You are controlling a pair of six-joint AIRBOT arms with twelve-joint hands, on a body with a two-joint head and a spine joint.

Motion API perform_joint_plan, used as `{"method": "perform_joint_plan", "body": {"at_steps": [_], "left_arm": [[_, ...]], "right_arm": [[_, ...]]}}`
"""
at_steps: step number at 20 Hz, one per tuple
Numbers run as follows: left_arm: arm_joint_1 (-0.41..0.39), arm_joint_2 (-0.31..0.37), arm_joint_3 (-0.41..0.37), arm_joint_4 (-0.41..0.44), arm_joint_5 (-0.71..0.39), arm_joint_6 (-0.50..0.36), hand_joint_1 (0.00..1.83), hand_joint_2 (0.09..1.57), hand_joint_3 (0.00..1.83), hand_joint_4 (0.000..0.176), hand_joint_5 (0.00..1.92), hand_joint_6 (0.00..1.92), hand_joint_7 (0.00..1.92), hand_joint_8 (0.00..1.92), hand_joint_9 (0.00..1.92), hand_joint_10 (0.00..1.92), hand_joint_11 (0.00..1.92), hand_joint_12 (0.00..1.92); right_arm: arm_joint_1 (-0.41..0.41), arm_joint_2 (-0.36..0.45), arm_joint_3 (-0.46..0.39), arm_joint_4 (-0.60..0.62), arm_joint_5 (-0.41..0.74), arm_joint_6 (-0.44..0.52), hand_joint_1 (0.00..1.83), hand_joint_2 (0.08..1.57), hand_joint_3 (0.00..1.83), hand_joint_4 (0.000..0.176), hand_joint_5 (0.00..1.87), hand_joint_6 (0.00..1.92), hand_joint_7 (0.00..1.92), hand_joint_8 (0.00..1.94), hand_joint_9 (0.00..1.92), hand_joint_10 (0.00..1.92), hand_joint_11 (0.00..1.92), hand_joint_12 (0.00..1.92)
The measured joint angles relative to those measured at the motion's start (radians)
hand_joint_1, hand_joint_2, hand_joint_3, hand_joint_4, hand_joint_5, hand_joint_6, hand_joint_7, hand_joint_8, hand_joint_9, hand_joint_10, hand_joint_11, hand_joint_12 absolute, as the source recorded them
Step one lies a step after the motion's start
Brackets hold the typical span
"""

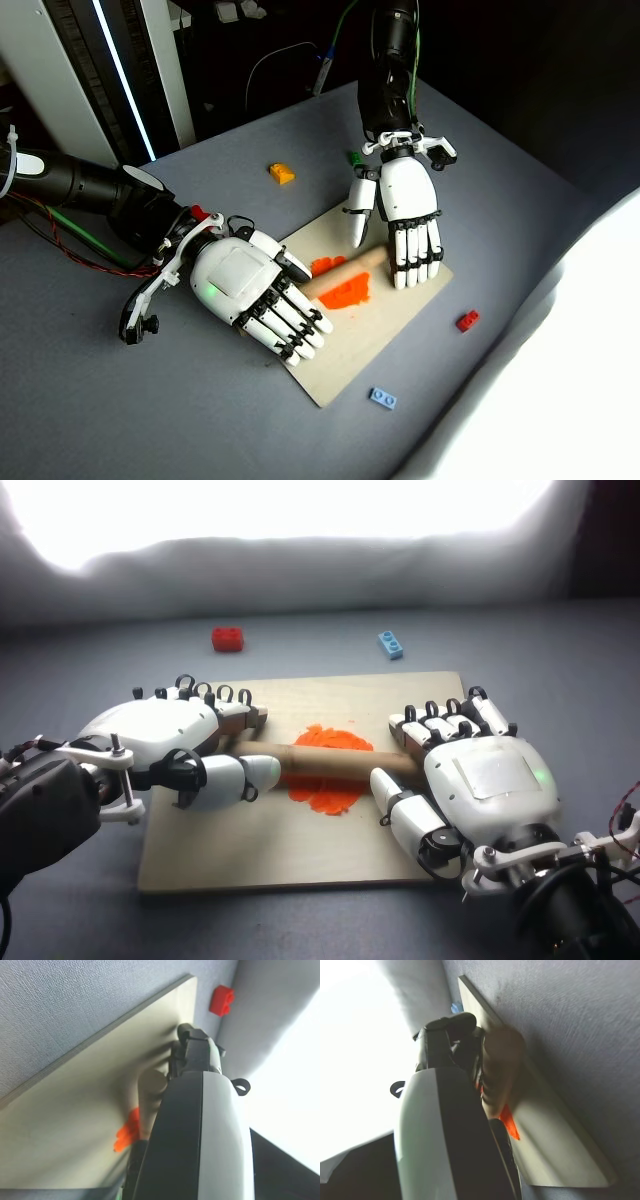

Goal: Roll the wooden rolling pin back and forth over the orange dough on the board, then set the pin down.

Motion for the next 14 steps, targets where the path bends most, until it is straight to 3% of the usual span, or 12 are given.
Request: {"method": "perform_joint_plan", "body": {"at_steps": [9,14], "left_arm": [[0.005,0.01,-0.017,0.033,0.001,-0.043,0.0,1.4,0.0,0.0,0.24,0.0,0.33,0.0,0.3,0.0,0.0,0.46],[0.035,0.02,-0.027,0.086,-0.023,-0.128,0.0,1.4,0.0,0.0,0.24,0.01,0.31,0.0,0.29,0.0,0.0,0.41]], "right_arm": [[-0.003,0.0,-0.005,-0.002,-0.006,-0.005,0.0,1.52,0.0,0.0,0.47,0.0,0.52,0.0,0.48,0.0,0.0,1.04],[-0.004,0.0,-0.014,-0.002,-0.011,-0.013,0.0,1.52,0.0,0.0,0.45,0.0,0.51,0.0,0.48,0.0,0.0,1.03]]}}
